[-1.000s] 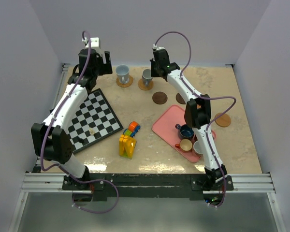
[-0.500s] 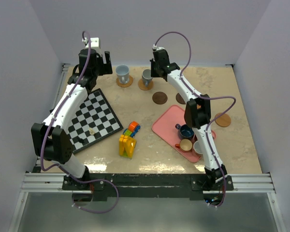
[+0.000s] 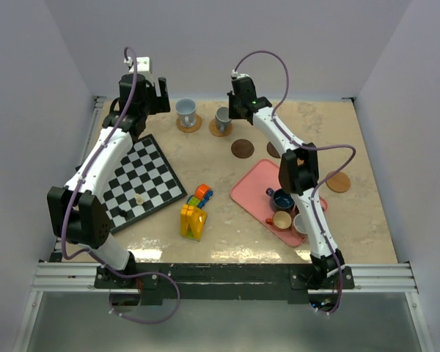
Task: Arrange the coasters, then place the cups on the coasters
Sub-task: Place the cup on the coaster.
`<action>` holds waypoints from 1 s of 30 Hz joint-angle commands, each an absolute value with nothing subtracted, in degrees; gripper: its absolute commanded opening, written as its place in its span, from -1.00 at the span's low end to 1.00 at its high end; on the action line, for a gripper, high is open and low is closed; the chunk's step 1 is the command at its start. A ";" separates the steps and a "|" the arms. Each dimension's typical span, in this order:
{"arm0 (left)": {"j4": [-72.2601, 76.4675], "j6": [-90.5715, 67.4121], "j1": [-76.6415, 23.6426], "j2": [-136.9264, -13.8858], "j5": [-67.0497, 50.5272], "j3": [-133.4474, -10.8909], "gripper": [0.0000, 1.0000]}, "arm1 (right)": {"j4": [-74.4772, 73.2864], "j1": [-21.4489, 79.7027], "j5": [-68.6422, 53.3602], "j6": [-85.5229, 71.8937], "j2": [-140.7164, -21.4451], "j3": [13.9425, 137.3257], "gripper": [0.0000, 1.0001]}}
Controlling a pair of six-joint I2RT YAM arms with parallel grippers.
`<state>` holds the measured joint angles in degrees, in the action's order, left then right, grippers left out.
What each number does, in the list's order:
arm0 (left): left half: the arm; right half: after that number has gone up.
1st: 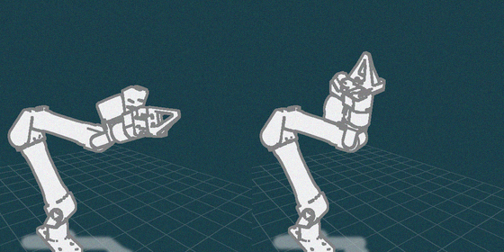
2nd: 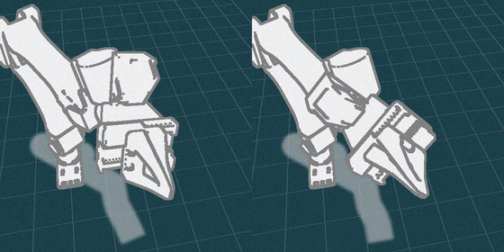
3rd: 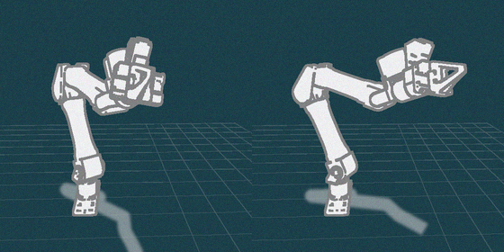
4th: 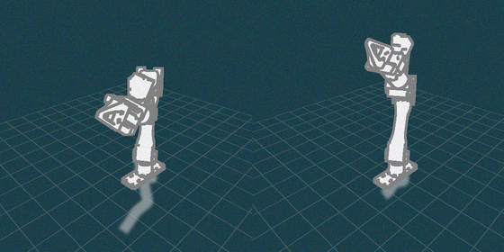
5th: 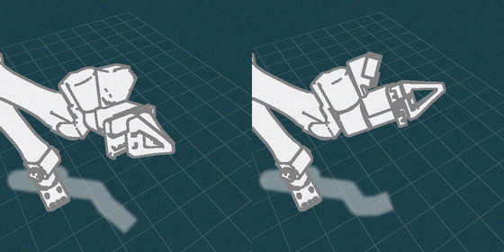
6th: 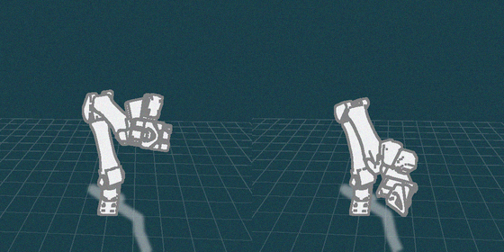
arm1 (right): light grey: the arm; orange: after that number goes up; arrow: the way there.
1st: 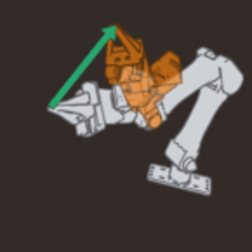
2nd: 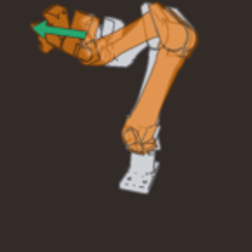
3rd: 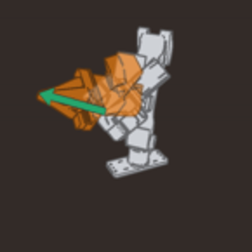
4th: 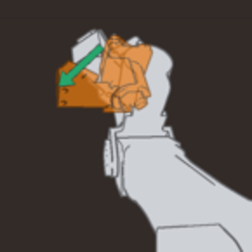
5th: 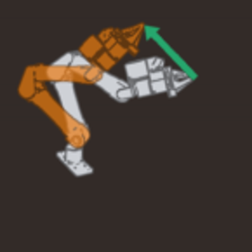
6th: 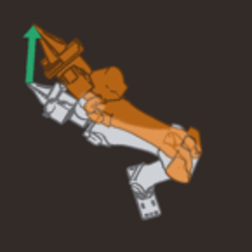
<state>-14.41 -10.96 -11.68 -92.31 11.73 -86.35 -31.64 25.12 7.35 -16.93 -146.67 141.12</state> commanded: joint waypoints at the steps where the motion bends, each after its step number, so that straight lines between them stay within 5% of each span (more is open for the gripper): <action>1: -12.04 -11.78 -11.25 -90.79 11.34 -85.96 0.75 | -28.92 25.49 6.94 -17.67 -146.60 142.29 -1.00; 30: -11.78 -12.22 -11.07 -90.44 10.55 -84.90 0.74 | -28.21 25.66 6.15 -19.78 -143.61 143.17 -1.00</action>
<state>-14.22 -11.40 -11.64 -92.31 11.05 -85.25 -31.48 25.23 6.31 -18.63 -146.65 141.12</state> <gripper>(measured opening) 0.872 0.044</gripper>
